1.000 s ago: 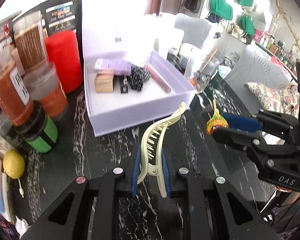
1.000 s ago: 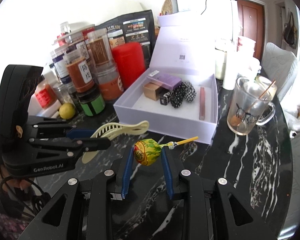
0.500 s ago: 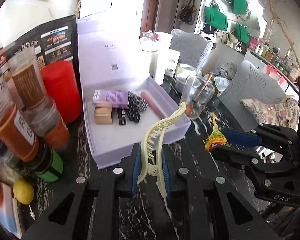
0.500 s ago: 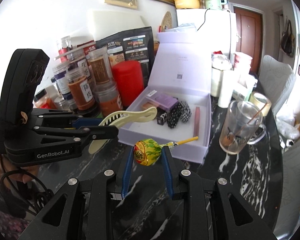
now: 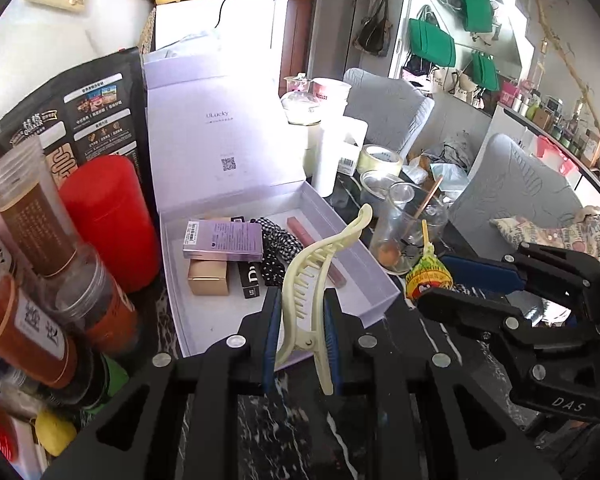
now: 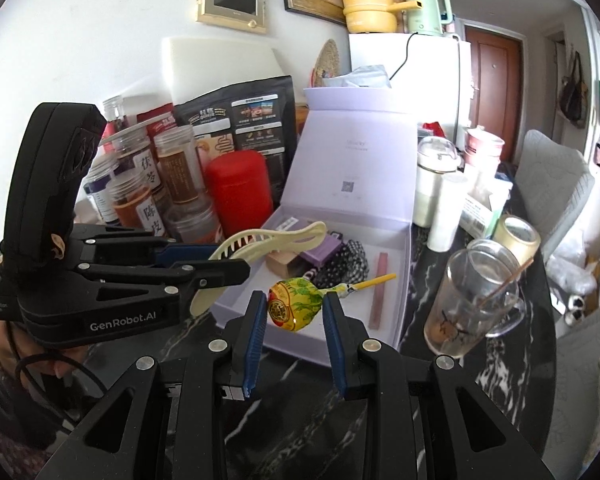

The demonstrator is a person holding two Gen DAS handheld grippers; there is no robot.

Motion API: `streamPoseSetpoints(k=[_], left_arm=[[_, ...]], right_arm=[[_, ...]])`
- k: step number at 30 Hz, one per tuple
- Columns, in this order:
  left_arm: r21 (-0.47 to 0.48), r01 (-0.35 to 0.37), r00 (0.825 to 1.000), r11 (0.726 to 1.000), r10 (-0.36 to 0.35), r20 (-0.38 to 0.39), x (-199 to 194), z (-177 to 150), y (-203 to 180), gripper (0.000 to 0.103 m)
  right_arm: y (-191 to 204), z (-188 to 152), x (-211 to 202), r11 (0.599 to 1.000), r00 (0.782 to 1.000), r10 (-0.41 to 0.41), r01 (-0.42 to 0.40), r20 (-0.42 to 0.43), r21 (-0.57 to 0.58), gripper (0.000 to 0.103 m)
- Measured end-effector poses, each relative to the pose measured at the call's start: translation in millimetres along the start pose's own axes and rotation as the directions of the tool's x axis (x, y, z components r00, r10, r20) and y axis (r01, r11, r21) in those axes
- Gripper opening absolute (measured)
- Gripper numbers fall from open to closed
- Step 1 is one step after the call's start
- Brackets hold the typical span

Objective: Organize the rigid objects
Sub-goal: 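Carry the claw clip and lollipop with both tools over the white box, then lower both tools into the white box and open them to release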

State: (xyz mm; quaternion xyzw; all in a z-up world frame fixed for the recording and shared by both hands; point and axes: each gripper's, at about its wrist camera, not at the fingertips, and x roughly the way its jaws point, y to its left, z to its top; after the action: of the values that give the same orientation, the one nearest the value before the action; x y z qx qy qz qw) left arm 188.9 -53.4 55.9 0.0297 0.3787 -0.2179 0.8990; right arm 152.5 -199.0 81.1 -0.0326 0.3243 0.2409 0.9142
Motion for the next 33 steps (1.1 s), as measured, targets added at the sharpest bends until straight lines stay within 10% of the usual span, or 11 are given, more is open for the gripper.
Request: streamPoseSetpoints(k=[33], left_arm=[[0.026,-0.052,0.991,0.998,0.055,-0.125,95.6,15.2,29.5,0.021]], right_arm=[[-37.1,9.1,105.4,1.000,0.992,-0.031,0.031,-0.119,0.003,0.029]])
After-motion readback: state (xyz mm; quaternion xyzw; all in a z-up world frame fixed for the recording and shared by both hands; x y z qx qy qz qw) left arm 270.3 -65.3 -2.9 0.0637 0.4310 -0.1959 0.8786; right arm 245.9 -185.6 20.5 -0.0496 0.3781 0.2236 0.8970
